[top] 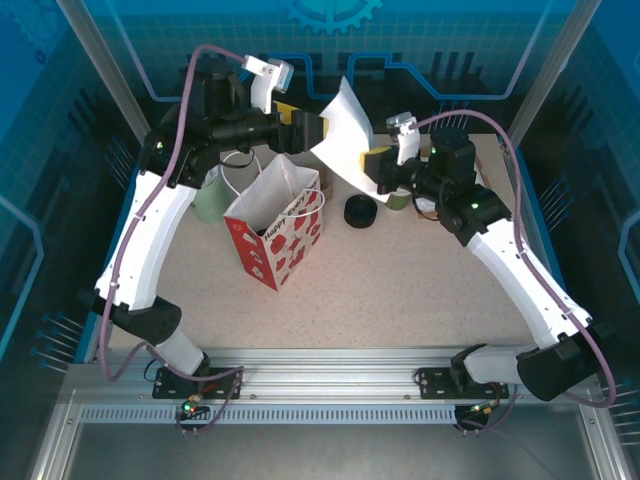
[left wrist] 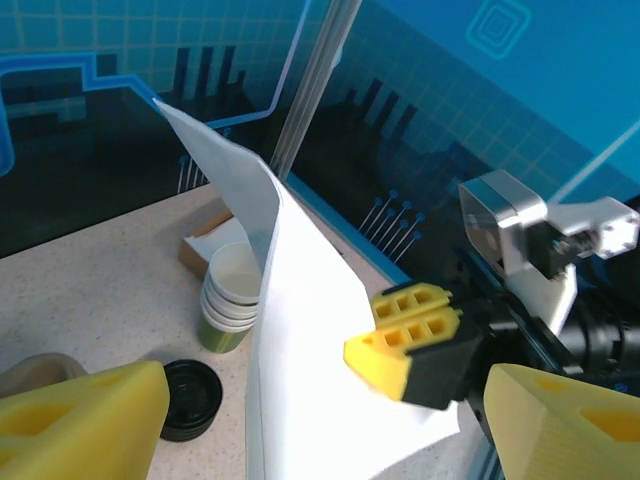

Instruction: Pack the takeout coffee

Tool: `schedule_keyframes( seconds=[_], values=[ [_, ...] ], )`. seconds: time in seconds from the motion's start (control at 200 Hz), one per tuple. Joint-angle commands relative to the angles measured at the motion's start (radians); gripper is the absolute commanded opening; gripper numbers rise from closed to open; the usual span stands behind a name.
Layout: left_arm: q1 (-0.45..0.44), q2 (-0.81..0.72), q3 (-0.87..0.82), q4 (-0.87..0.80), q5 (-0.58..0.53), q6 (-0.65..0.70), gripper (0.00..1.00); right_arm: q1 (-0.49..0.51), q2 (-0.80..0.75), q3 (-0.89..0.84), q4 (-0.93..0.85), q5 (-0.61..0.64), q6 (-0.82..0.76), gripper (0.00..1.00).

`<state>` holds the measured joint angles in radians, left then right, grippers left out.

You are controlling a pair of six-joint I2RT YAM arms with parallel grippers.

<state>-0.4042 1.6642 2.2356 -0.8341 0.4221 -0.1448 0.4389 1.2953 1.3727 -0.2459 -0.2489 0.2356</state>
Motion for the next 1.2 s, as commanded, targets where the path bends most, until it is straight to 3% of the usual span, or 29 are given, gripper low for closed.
schedule_keyframes(
  seconds=[0.0,0.2,0.35,0.45,0.56,0.645,0.875,1.025,1.196],
  values=[
    [-0.002,0.064,0.084,-0.131,-0.009,0.028,0.79,0.035,-0.019,-0.02,0.076,-0.013,-0.04,0.09],
    [-0.001,0.117,0.102,-0.063,0.157,-0.041,0.44,0.068,-0.004,-0.028,0.098,-0.003,-0.033,0.09],
    [0.002,0.117,0.105,-0.03,0.158,0.0,0.0,0.09,0.002,-0.027,0.093,-0.004,-0.033,0.11],
    [0.03,0.085,0.104,-0.052,0.151,0.067,0.0,0.095,-0.017,-0.02,0.062,-0.008,-0.042,0.22],
    [0.061,0.03,0.099,-0.105,0.159,0.19,0.0,0.095,-0.051,-0.005,0.005,-0.049,-0.066,0.55],
    [0.081,-0.027,0.086,-0.148,0.161,0.303,0.0,0.094,-0.078,0.007,-0.044,-0.06,-0.089,0.67],
    [0.148,-0.158,0.049,-0.257,0.152,0.523,0.0,0.093,-0.126,0.007,-0.11,-0.005,-0.141,0.74],
    [0.197,-0.186,0.047,-0.344,0.113,0.582,0.0,0.09,-0.102,0.004,-0.115,0.0,-0.147,0.74],
    [0.202,-0.177,0.042,-0.428,-0.051,0.692,0.0,0.089,-0.076,0.005,-0.119,-0.003,-0.147,0.75]
  ],
)
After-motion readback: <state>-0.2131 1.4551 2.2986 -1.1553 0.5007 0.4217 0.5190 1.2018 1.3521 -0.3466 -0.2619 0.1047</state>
